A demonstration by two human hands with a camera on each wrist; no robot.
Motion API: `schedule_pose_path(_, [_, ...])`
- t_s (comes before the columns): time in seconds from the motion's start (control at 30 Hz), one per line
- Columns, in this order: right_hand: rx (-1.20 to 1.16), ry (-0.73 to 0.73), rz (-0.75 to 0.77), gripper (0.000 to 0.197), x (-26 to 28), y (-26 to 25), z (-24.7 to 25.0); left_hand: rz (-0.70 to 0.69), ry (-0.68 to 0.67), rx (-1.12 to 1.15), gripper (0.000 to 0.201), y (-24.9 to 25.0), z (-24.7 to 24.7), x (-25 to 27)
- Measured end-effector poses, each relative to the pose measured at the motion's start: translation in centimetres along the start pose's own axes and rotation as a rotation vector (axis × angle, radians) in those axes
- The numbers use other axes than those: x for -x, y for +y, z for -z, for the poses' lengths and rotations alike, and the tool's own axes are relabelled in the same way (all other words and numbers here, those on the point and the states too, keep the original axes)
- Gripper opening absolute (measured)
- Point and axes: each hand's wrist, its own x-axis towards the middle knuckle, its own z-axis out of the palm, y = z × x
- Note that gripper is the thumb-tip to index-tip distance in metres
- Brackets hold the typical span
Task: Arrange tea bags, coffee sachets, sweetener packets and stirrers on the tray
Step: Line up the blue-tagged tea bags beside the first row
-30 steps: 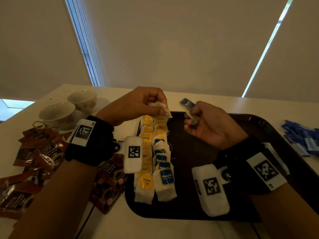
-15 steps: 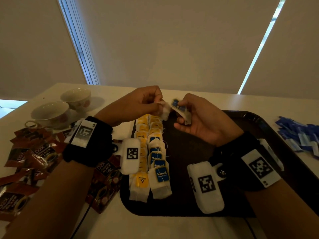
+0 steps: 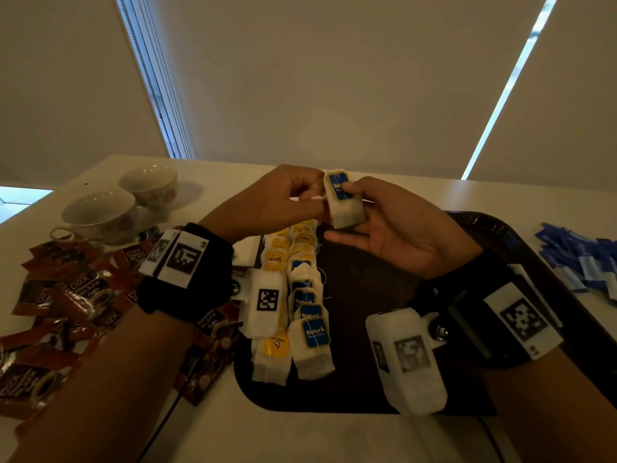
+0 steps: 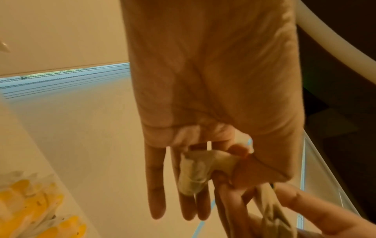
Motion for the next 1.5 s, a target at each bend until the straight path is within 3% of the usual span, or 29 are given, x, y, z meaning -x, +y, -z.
schedule_pose_path(0.07, [-0.038,0.000,-0.005,0.018,0.1,-0.2,0.1,-0.011,-0.047,-0.024,0.030,0.4,-0.2,0.1])
schedule_pose_path(0.13, [-0.056,-0.012,-0.014,0.019,0.2,-0.3,0.4,0.005,-0.063,0.015,0.015,0.8,-0.1,0.2])
schedule_pose_path(0.43, [-0.016,-0.031,-0.046,0.032,0.0,-0.8,1.2,-0.083,0.097,-0.058,0.016,0.6,0.5,-0.2])
schedule_pose_path(0.57, [0.297,0.113,0.075,0.018,0.8,-1.6,1.0,-0.008,0.167,-0.038,0.035,1.0,1.7,0.0])
schedule_pose_path(0.67, [0.596,0.154,0.166,0.007,2.5,-1.7,0.3,-0.019,0.187,-0.117,0.030,1.5,2.9,0.4])
schedule_pose_path(0.77, [0.872,0.053,0.116,0.006,4.1,-0.6,-0.3,-0.024,0.176,-0.155,0.018,1.7,3.9,1.0])
schedule_pose_path(0.87, [1.091,-0.146,-0.091,0.004,5.5,1.3,-0.7,-0.009,0.167,-0.178,0.016,1.8,4.5,1.4])
schedule_pose_path(1.07, [1.097,-0.331,-0.360,0.003,6.1,3.1,-1.2,-0.011,0.160,-0.144,0.016,2.1,5.3,1.8])
schedule_pose_path(1.3, [1.244,-0.334,-0.364,0.008,3.9,3.9,-1.5,-0.005,0.143,-0.142,0.011,2.5,5.7,2.1])
schedule_pose_path(1.5, [1.385,-0.307,-0.247,0.032,3.5,4.3,-2.1,-0.031,0.152,-0.137,0.016,4.5,5.8,2.9])
